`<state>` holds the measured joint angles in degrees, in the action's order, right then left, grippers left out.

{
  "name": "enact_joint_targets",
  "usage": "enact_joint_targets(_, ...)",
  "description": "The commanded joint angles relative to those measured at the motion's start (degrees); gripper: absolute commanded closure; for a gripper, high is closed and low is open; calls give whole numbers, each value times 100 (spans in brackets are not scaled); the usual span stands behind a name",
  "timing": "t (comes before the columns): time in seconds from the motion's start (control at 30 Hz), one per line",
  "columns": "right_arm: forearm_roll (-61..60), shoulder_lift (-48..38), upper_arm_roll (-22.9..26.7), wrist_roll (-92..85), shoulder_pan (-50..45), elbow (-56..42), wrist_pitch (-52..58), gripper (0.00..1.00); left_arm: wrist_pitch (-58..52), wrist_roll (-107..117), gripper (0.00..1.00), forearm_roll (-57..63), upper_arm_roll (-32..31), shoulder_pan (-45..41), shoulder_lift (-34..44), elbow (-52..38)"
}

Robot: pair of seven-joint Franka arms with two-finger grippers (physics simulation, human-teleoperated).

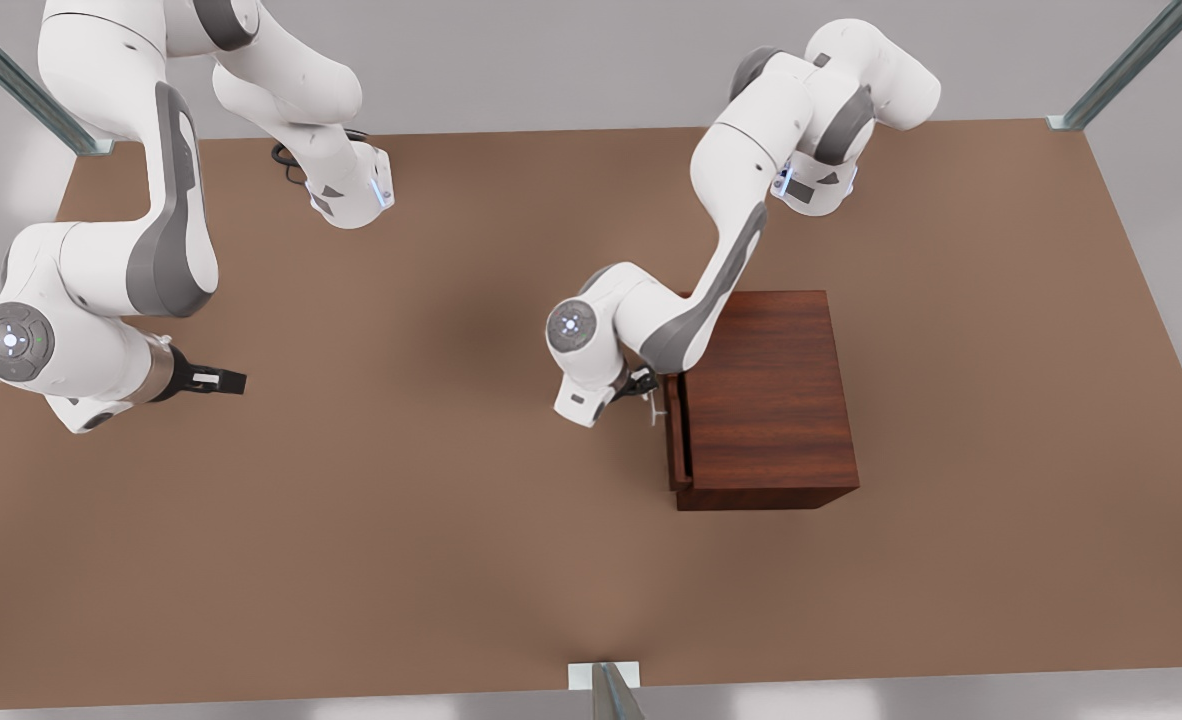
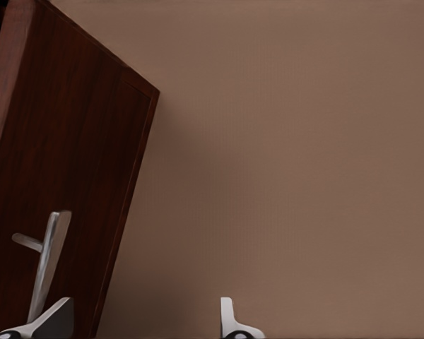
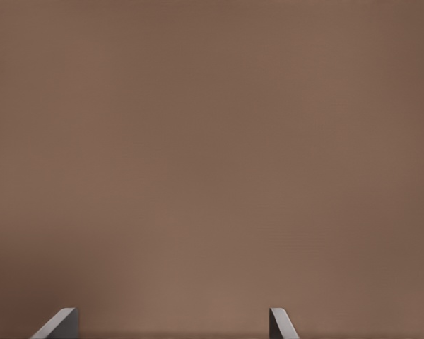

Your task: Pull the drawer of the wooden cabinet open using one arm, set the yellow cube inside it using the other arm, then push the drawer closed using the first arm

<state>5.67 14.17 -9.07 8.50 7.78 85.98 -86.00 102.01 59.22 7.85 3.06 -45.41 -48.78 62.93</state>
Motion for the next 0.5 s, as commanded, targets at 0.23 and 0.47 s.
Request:
enact_joint_targets(0.23,4,-2,-7,-164,4,-3,-5,0,-286,-868,0,6,1,146,17,0)
enact_joint_targets(0.47,4,-2,-7,-164,4,-3,-5,0,-322,-982,0,15,19,234,52,-70)
